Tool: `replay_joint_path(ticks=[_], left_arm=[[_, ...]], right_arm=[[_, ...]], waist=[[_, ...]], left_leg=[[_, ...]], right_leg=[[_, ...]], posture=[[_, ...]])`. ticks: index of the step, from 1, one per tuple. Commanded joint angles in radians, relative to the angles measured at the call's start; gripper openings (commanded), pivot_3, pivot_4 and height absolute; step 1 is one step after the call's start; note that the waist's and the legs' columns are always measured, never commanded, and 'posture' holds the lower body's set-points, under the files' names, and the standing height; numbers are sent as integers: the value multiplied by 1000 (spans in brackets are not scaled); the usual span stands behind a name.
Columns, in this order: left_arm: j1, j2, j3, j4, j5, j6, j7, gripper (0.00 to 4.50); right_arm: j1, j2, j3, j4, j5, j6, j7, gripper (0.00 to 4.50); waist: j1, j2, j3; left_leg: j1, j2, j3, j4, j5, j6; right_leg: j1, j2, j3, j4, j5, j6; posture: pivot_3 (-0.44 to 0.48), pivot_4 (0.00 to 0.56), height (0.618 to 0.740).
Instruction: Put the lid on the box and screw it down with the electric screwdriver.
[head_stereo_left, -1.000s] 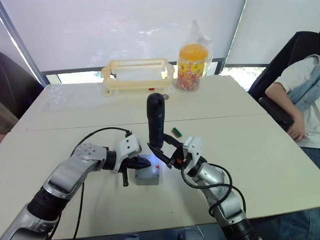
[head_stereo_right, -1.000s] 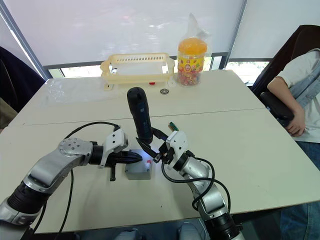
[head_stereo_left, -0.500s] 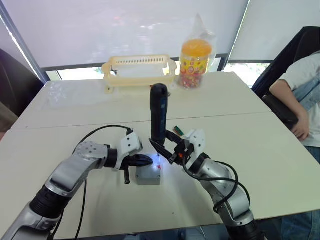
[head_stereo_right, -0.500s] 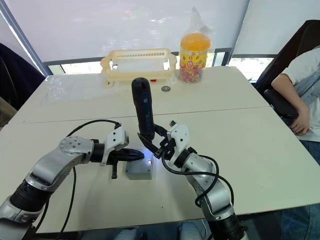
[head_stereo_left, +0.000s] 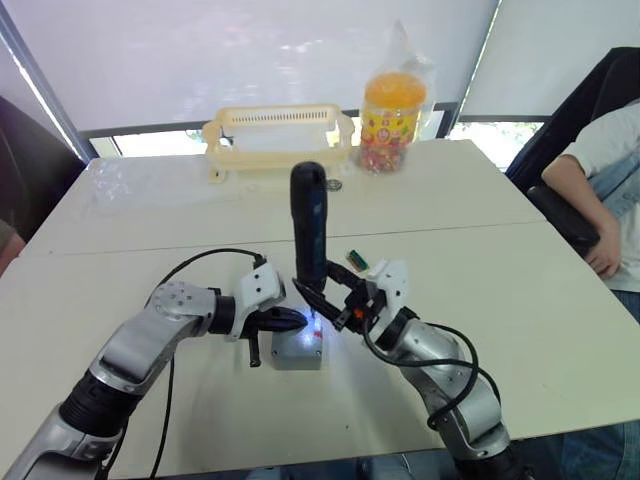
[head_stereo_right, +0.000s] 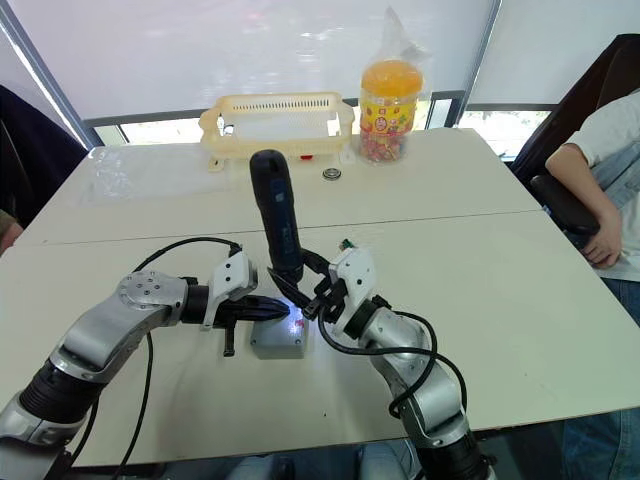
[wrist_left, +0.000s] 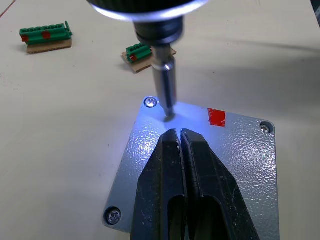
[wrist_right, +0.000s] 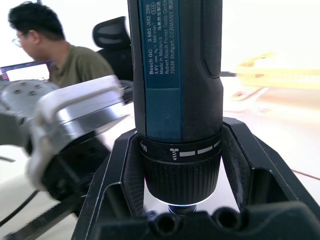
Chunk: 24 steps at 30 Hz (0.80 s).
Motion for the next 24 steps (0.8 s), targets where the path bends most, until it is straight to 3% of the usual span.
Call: replay_joint_path(ticks=[1,24], left_arm=[[27,11,-37,26,28,24,-4,62],[27,10,-33,28,29,29,2,62]], right_arm=[[-27,-1,-5,-92,38,-6,10,1782],[-33,15,-14,36,-31,-133,-33,1782]], waist=[[-1,0,0],[-1,0,0]], left_leg=[[0,0,0,0,0,0],[1,0,1,2,0,0]], right_leg=[[0,0,0,0,0,0],[0,0,0,2,0,0]], posture=[[0,150,740],[0,150,740]])
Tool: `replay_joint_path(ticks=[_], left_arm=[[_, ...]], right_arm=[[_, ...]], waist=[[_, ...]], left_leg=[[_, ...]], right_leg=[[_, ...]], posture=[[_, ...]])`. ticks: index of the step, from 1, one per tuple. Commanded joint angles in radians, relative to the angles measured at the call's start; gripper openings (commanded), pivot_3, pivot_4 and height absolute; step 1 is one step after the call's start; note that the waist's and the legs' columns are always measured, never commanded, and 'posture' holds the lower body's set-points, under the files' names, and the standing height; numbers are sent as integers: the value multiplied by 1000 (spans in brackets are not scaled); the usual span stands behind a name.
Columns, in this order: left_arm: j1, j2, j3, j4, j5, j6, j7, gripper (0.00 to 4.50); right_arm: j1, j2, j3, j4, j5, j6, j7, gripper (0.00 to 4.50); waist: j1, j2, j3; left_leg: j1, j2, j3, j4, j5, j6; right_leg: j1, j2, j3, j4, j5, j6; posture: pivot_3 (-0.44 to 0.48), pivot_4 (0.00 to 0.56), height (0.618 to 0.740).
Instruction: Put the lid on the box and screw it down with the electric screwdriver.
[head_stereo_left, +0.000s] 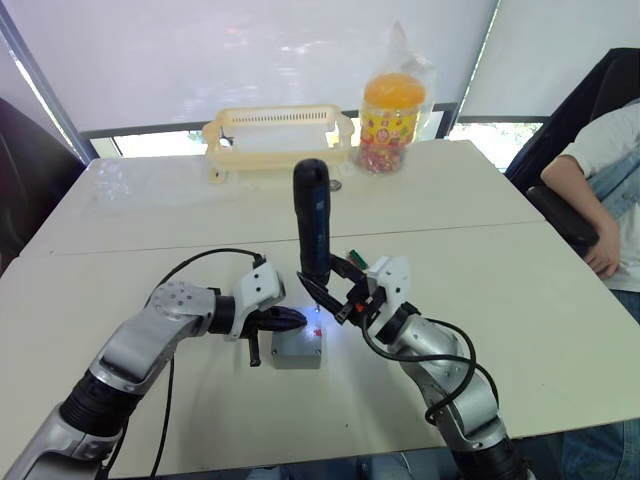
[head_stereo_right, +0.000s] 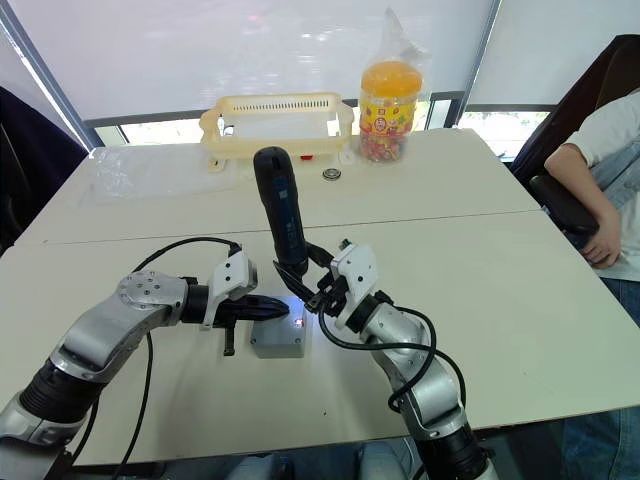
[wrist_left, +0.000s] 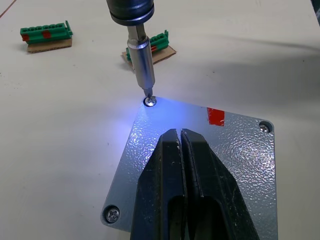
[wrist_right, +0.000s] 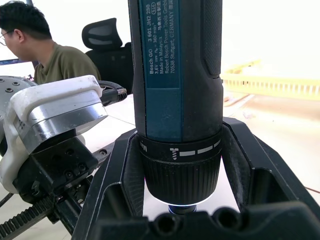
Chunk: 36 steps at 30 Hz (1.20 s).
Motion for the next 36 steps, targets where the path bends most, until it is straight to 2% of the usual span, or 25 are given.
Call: replay_joint_path(ticks=[1,36], left_arm=[[28,12,-34,27,29,28,2,62],[42,16,-35,14,25,32,9,62]], right_arm=[[-11,17,-2,-40,12,-39,1,1782],[10,19,8,-12,-5,-66,-4,1782]], waist=[[0,0,0],[0,0,0]], left_leg=[[0,0,0,0,0,0],[2,0,0,3,0,0]], right_leg=[[0,0,0,0,0,0],[-1,0,1,9,1,2]], posture=[[0,150,740],[0,150,740]])
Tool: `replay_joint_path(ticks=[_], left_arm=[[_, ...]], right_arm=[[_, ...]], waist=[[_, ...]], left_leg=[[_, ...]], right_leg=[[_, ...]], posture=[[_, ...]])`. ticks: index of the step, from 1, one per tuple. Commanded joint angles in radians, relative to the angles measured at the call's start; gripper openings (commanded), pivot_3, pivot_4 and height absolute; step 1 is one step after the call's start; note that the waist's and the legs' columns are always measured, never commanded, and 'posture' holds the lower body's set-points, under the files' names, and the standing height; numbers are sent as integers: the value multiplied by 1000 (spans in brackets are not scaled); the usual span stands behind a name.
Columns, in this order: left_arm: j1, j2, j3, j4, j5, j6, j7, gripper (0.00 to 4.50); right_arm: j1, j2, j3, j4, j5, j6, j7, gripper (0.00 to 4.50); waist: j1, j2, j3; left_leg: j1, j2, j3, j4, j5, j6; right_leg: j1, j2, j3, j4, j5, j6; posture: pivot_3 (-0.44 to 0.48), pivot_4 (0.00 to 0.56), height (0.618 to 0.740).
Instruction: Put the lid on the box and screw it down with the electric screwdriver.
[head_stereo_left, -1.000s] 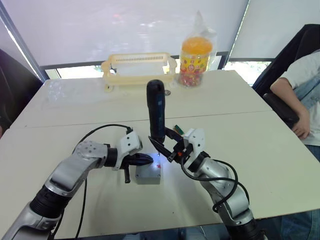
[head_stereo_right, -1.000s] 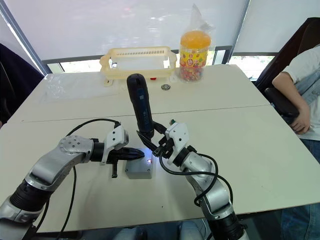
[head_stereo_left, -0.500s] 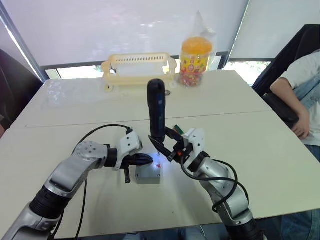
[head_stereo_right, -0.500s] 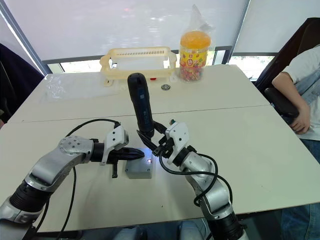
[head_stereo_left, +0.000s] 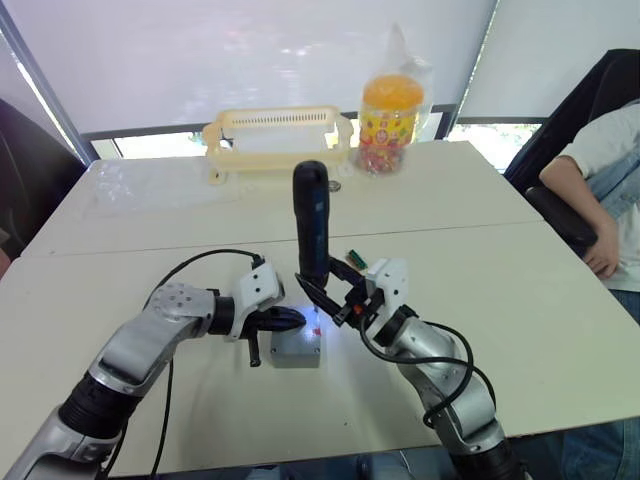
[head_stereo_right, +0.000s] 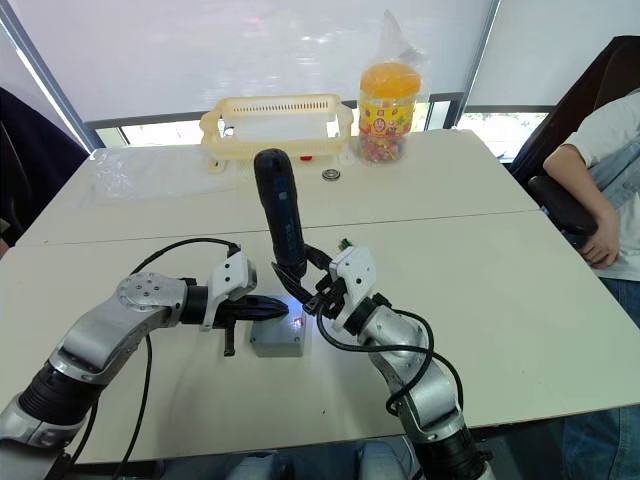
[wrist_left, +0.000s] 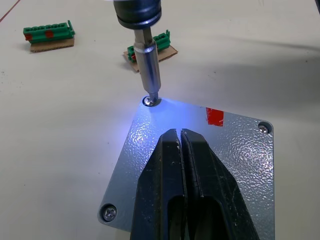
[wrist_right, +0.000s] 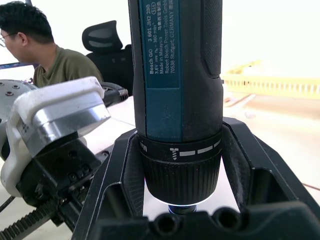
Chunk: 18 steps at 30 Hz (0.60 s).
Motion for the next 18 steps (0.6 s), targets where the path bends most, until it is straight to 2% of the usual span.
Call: replay_joint_path(ticks=[1,8,18], left_arm=[[30,16,-38,21,25,32,-6,62],[34,17,-36,16,25,36,-3,62],[30,18,-36,22,27,33,-8,62]], right_arm=[[-6,7,-2,-11,-5,-57,6,1782],[-7,15,-1,20,-15,-85,-1,1782],[-47,32,-16,-35,9,-40,-20,1782]], waist=[[0,0,0],[-1,0,0],[-1,0,0]], left_leg=[[0,0,0,0,0,0],[1,0,0,4,0,0],[0,0,0,5,0,0]], right_leg=[[0,0,0,1,0,0],[0,0,0,5,-2,-3],[0,0,0,5,-1,-2]], posture=[[0,150,740],[0,150,740],[0,150,740]])
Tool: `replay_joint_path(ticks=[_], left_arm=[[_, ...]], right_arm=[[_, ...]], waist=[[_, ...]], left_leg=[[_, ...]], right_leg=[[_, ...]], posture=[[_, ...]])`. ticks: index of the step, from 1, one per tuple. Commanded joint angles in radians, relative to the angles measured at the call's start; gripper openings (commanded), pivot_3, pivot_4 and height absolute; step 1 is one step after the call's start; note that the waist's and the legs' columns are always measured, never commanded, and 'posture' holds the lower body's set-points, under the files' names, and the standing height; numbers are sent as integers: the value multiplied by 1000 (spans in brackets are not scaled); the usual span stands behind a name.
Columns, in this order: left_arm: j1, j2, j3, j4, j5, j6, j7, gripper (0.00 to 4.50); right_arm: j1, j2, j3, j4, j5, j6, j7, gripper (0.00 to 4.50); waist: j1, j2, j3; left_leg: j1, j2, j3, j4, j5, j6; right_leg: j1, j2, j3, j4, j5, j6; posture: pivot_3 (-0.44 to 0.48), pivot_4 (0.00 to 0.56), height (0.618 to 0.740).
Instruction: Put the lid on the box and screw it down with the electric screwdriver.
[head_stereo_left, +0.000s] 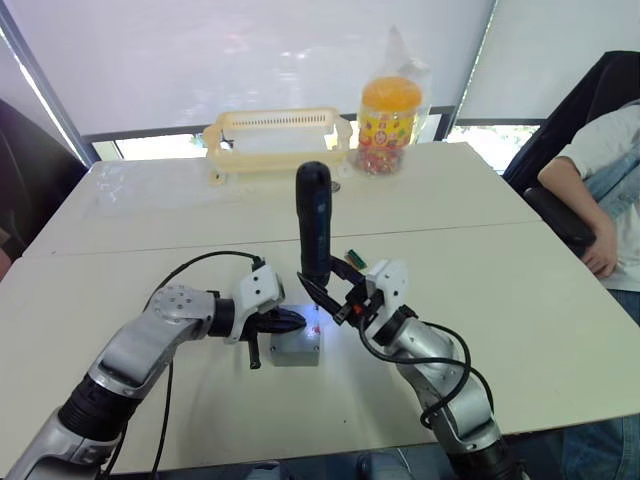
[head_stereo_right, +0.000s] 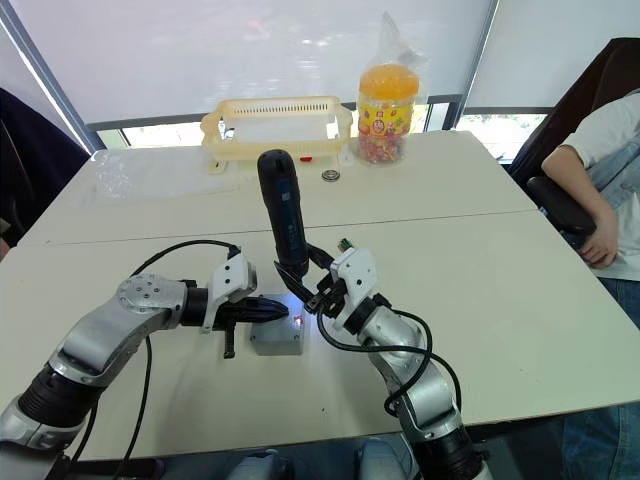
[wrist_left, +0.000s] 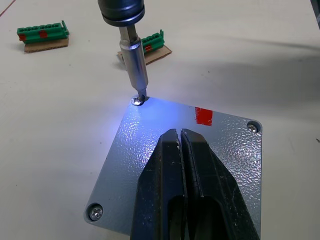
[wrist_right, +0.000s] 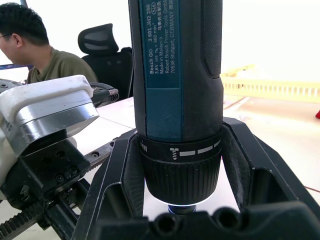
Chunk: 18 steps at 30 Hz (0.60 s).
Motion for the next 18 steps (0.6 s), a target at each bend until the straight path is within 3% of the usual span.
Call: replay_joint_path(ticks=[1,18], left_arm=[[21,17,-37,29,27,31,-8,62],[25,19,-35,28,28,31,-5,62]], right_arm=[[-34,23,-14,-69,23,-12,-9,1782],[-13,28,-2,-11,9,-48,-7,1782]], waist=[[0,0,0],[0,0,0]], left_leg=[[0,0,0,0,0,0],[0,0,0,0,0,0]], right_leg=[[0,0,0,0,0,0],[0,0,0,0,0,0]], posture=[[0,150,740],[0,150,740]])
